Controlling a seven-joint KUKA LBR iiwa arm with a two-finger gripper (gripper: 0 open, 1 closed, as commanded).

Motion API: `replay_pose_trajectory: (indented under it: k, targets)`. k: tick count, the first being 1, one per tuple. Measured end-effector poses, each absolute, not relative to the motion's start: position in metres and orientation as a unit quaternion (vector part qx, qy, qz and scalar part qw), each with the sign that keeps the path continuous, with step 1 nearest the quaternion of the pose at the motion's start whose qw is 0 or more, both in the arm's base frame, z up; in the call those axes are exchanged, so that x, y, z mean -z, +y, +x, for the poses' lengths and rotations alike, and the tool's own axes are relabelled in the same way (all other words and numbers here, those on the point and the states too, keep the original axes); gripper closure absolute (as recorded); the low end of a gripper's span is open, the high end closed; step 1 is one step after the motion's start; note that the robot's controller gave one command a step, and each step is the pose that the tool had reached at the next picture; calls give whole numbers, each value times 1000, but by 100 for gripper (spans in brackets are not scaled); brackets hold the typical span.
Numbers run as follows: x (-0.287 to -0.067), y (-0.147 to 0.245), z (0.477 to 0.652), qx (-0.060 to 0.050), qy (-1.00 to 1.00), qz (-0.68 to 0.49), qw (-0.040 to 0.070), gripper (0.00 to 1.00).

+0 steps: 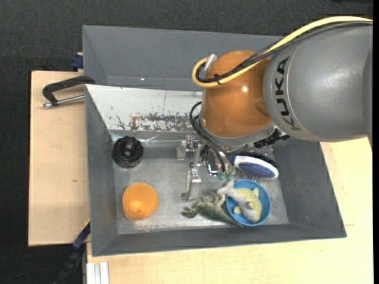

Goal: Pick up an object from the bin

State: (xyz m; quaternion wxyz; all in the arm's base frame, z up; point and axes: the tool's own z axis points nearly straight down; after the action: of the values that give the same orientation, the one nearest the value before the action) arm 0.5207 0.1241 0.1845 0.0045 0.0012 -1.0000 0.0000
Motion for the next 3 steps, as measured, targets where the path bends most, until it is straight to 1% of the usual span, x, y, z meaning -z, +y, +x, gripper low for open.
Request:
replay_pose_trajectory:
  k: [1,2,3]
  targets:
    - [-69,186,493,0,-999,51,5,0]
    - [-73,184,496,1,-999,48,1,100]
    - [-73,184,496,1,-999,48,1,0]
